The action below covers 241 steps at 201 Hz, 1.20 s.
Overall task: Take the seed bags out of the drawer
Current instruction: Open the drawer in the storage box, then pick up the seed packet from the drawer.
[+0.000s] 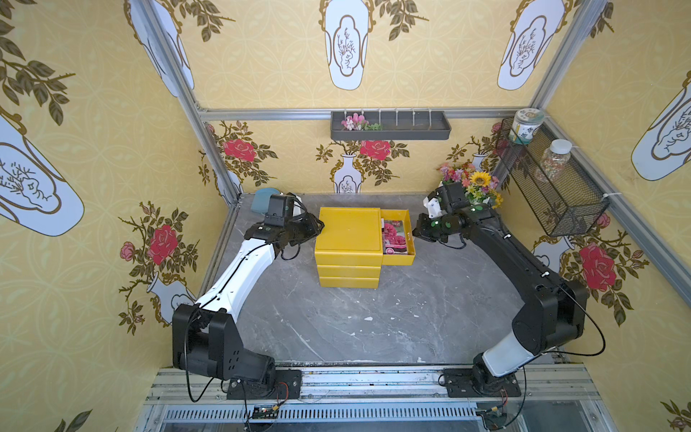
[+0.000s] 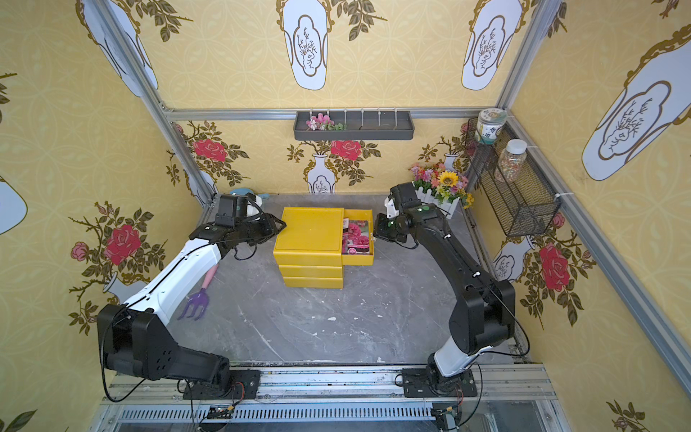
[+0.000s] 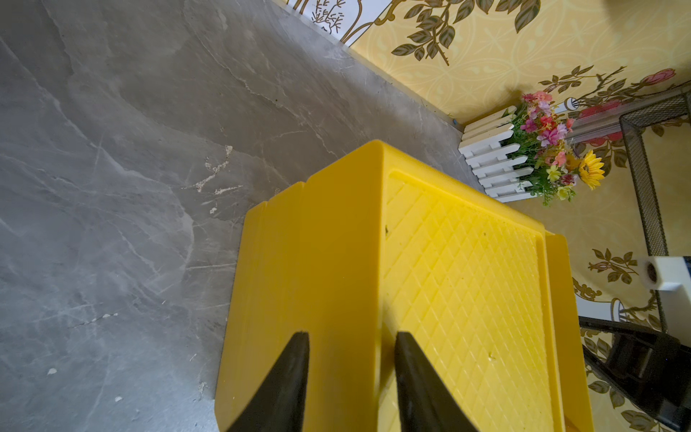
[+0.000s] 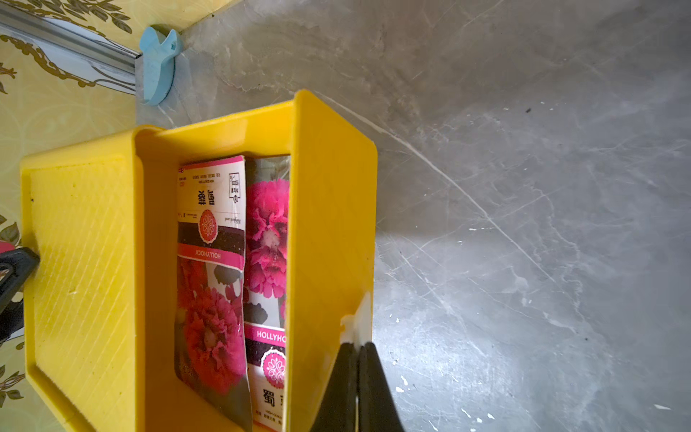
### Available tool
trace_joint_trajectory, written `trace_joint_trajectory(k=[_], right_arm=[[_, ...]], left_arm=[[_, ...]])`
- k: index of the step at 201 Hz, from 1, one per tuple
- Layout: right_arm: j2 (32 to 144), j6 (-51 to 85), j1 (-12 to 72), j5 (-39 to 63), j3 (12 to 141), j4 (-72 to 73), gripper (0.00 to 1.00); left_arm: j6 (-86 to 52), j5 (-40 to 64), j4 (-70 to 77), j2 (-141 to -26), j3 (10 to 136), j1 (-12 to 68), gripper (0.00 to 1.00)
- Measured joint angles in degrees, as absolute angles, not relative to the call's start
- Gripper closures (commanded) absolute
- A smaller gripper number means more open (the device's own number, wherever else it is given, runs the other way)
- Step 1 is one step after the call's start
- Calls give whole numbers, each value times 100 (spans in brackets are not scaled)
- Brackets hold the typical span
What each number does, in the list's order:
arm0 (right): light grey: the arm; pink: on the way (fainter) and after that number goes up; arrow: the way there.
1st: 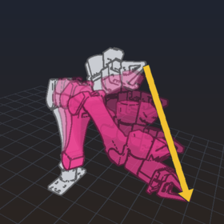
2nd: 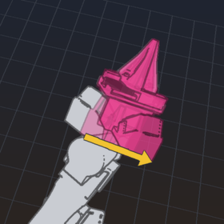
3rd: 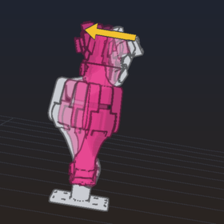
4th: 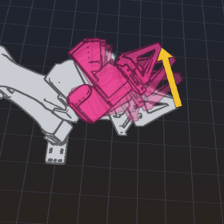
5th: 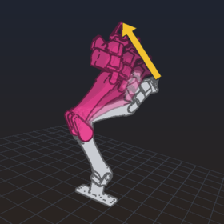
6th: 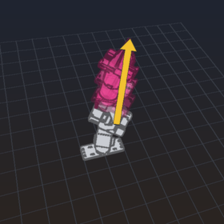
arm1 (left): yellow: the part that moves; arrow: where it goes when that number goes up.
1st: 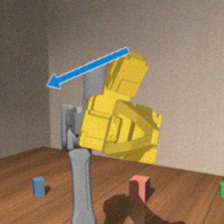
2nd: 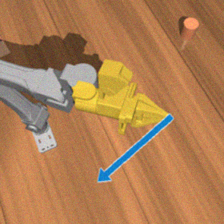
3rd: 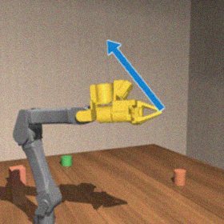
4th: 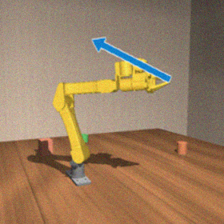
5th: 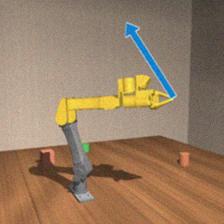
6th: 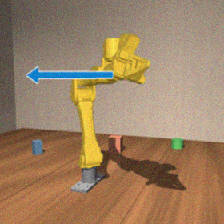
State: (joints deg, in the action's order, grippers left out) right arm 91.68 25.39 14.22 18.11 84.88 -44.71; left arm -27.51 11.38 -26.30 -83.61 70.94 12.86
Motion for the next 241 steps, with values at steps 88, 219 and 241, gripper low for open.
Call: trace_joint_trajectory(k=[88, 219, 241], right_arm=[[9258, 2521, 1321, 1806, 8573, -4517, 76], [9485, 2720, 1800, 1599, 9911, -4836, 59], [9723, 2886, 2078, 1695, 9942, -4805, 61]], left_arm=[[-2749, 1155, -2587, -8364, 7078, 1286, 58], [-2744, 1157, -2578, -8366, 7081, 1286, 58], [-2744, 1157, -2578, -8366, 7081, 1286, 58]])
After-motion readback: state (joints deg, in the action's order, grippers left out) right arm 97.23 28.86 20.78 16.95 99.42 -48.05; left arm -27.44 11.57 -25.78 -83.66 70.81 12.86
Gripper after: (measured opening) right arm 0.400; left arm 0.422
